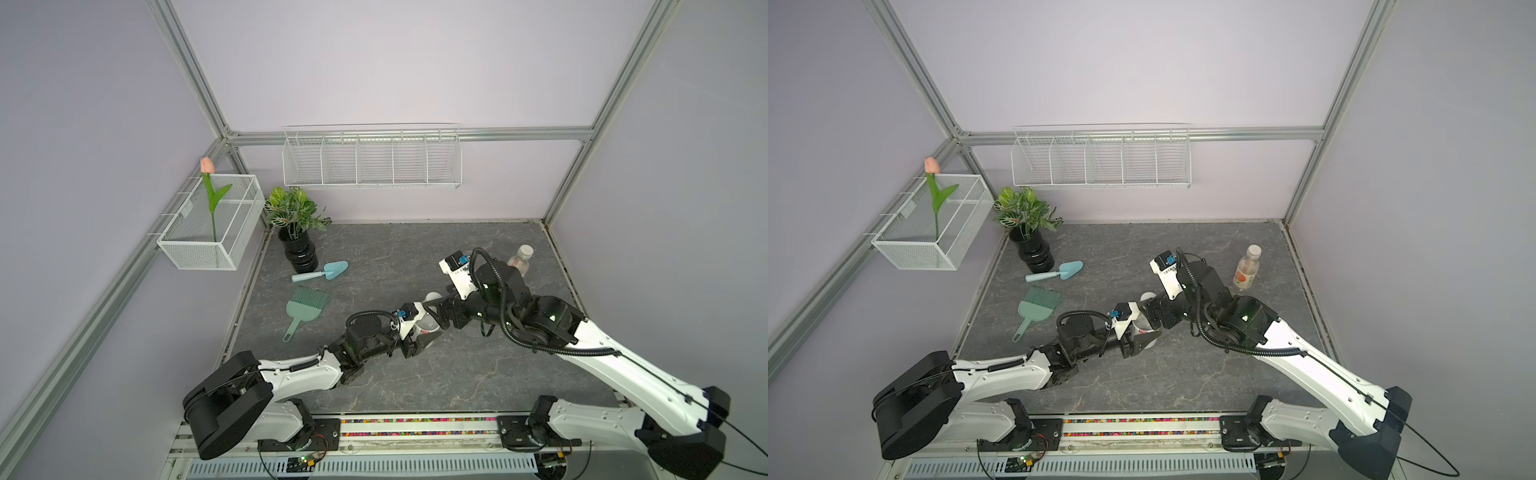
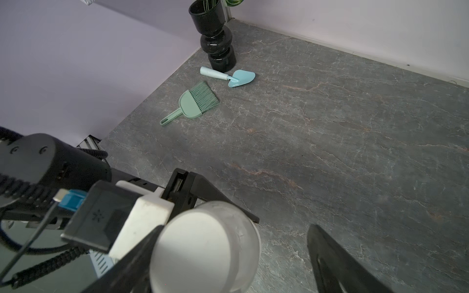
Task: Screw on the bottle caps
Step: Screw the bottle cap onto the plastic bottle.
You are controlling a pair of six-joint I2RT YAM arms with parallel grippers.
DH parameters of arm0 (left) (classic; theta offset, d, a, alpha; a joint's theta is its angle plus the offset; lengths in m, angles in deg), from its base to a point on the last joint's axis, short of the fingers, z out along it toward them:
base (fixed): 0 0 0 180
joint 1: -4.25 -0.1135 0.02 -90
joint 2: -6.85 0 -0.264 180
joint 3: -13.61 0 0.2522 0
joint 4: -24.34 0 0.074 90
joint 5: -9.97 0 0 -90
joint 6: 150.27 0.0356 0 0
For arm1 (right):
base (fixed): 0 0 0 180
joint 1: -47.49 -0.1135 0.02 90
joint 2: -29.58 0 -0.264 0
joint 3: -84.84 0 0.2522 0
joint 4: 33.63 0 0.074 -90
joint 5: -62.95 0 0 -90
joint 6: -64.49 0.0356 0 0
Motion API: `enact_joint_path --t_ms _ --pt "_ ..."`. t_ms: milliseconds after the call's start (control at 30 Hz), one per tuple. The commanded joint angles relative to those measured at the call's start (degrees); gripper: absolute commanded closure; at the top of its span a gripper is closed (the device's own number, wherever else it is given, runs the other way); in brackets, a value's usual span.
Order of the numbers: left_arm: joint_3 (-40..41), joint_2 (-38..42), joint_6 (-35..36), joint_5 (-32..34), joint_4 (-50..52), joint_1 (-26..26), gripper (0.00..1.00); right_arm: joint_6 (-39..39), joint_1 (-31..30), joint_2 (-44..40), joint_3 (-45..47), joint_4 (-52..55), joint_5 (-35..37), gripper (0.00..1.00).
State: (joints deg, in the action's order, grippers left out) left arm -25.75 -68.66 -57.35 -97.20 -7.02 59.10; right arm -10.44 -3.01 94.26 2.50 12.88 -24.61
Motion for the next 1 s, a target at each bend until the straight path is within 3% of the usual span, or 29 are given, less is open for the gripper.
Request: enact_joint_path --t_ms 0,433,700,967 --pt "-0.7 0.3 1.0 -1.1 -1.6 0.9 0.40 0.9 -0.4 -0.5 -0.7 0.2 -2.9 0.11" --pt "-1.3 -0.8 0.7 1.0 -1.2 0.9 0.41 1.1 -0.4 -11.3 7.0 0.1 -9.2 0.11" --pt "-1.0 -0.5 1.2 0.8 -0.7 0.9 0.41 1.9 -0.3 -10.8 7.1 -3.7 -1.3 0.11" --pt "-0.8 -0.3 1.3 0.3 -1.0 0.9 0.41 2.2 0.1 -6.0 5.5 -5.3 2.2 0.11"
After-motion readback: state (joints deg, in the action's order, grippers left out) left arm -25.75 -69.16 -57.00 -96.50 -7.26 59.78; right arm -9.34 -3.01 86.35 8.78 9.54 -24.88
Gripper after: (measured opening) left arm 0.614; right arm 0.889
